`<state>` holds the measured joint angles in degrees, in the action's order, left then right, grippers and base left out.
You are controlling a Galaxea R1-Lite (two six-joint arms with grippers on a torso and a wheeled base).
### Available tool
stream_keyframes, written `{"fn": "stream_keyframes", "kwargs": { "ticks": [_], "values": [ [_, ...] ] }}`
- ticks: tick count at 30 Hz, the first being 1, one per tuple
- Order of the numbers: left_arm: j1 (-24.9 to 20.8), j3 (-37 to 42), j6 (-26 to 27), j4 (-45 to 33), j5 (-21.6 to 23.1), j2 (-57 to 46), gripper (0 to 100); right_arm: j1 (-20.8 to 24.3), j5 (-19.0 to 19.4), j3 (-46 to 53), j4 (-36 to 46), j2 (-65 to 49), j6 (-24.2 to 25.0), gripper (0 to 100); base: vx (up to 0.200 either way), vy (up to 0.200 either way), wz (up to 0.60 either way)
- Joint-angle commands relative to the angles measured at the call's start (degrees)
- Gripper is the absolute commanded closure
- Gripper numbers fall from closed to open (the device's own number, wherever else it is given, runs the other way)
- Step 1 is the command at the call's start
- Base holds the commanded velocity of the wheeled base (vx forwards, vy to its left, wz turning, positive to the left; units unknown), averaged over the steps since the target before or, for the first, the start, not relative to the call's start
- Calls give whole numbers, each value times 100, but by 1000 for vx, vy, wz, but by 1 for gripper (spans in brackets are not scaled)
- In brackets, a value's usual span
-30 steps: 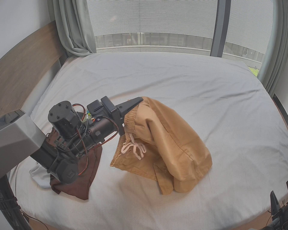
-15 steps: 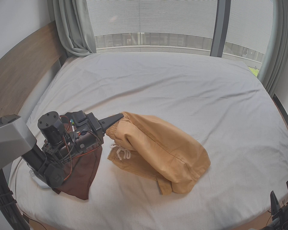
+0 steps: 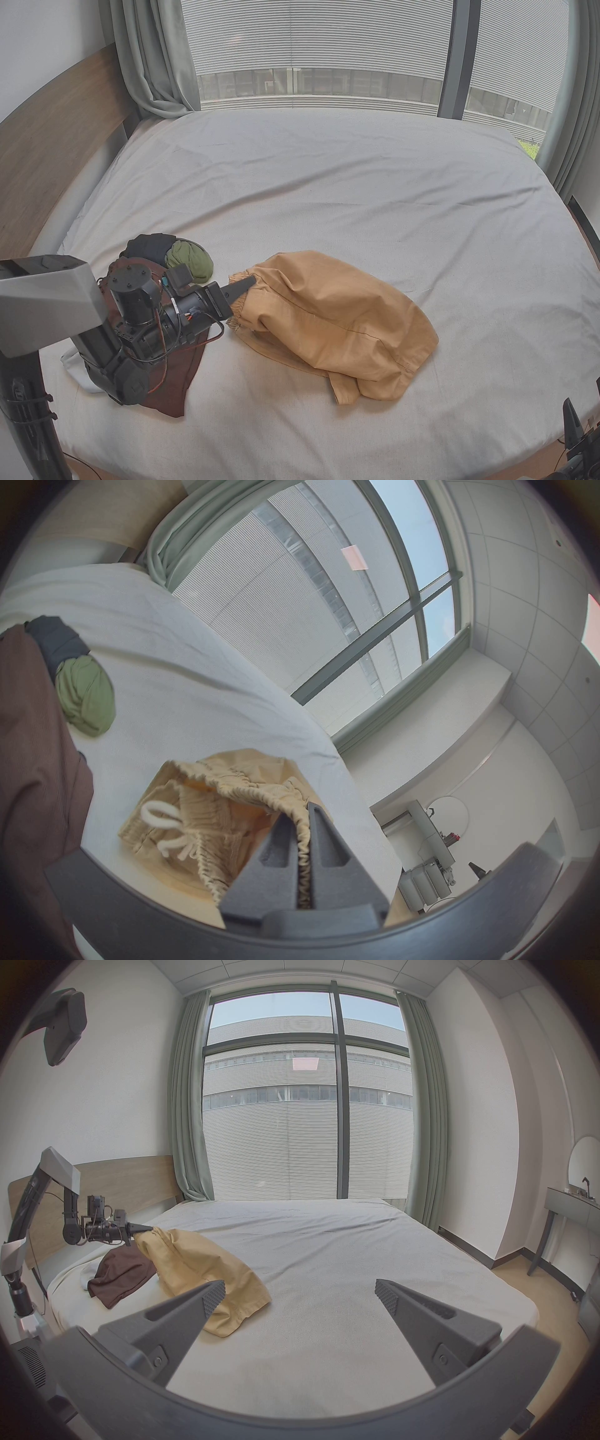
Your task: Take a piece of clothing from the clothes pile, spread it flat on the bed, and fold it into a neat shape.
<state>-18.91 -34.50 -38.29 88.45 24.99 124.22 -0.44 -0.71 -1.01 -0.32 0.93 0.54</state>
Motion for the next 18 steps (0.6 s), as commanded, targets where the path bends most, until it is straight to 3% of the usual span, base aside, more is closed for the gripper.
{"fn": "stream_keyframes", "kwargs": {
  "ticks": [1,18],
  "values": [
    [10,-4,23,5,-56,471,100,0,0,101,-3,-57,-10,0,0,0,0],
    [-16,49,41,5,-223,542,100,-9,-17,101,-30,-57,34,0,0,0,0]
  ]
}}
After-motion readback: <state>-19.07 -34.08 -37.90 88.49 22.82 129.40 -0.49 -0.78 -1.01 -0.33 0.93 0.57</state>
